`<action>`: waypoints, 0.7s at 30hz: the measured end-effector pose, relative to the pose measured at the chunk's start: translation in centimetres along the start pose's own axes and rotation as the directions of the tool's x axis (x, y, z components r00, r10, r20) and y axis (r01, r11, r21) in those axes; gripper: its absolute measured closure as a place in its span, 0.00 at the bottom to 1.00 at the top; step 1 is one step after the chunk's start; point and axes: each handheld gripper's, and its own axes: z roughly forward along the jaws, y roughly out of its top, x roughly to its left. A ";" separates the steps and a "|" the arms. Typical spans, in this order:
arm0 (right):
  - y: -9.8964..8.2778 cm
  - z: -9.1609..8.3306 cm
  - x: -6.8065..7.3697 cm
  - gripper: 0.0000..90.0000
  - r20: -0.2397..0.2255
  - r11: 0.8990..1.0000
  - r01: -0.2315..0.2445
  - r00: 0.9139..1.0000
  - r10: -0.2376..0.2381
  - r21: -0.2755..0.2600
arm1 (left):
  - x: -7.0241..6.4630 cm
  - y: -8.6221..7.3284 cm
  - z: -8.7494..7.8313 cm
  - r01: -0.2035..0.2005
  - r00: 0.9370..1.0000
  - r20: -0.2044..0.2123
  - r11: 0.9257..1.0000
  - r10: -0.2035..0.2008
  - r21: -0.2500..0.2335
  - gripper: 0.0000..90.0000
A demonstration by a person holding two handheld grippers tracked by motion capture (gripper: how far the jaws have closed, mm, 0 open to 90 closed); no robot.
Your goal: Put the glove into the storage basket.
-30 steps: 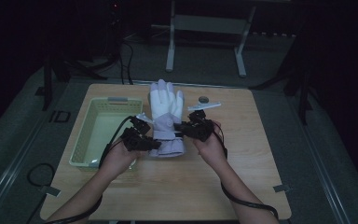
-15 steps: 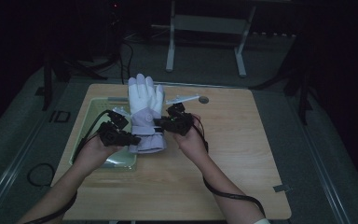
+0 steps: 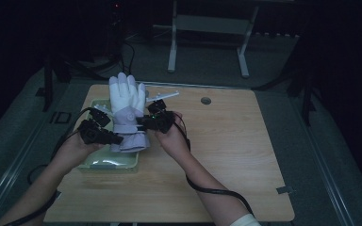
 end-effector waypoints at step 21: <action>-1.2 7.0 3.1 0.87 -0.025 0.996 -0.036 0.999 0.038 0.088 | 5.1 -3.8 1.2 0.040 0.998 0.040 0.985 -0.047 0.170 0.83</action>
